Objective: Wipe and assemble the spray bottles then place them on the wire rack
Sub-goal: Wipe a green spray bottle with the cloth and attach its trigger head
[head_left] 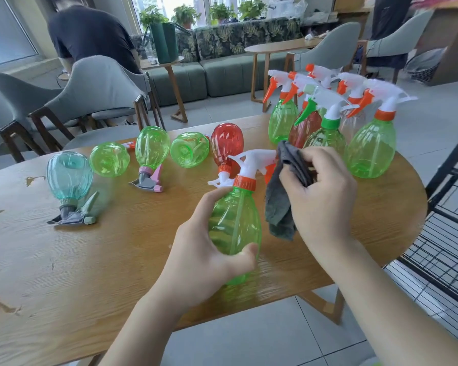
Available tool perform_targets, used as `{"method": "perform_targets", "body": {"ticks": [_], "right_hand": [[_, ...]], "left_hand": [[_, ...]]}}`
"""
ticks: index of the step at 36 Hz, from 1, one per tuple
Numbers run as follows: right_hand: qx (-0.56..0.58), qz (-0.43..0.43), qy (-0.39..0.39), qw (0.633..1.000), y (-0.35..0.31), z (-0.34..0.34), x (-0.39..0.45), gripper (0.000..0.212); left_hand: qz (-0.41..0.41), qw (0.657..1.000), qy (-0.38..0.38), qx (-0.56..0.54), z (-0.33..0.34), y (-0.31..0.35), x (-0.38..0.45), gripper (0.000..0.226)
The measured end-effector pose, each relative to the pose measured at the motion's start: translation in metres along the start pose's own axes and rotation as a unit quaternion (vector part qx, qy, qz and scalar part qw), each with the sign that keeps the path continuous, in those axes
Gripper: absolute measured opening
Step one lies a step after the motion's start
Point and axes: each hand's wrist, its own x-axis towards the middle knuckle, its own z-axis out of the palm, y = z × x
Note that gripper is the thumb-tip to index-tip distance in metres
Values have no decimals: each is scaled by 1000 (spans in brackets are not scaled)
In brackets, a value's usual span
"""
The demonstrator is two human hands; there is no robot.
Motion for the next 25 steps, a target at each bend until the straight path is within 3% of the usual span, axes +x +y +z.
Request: {"method": "perform_targets", "body": {"ticks": [6,11,17,25], "right_hand": [[13,30,6,999,-5,4,-3,7],[49,-24,-8,998,-16,9,-13,21],[30,-58,-63,996,-13,16,-30,20],[16,-57,-37,998,-13,12,-20,21]], "left_hand": [[-3,1000,-10,-1,-1,0,-1,80],[3,1000,-9,3,-1,-4,0,80],[0,1000,7,-22,-1,-7,2,76],[-6,1000,-8,-23,-4,-10,1,76]]}}
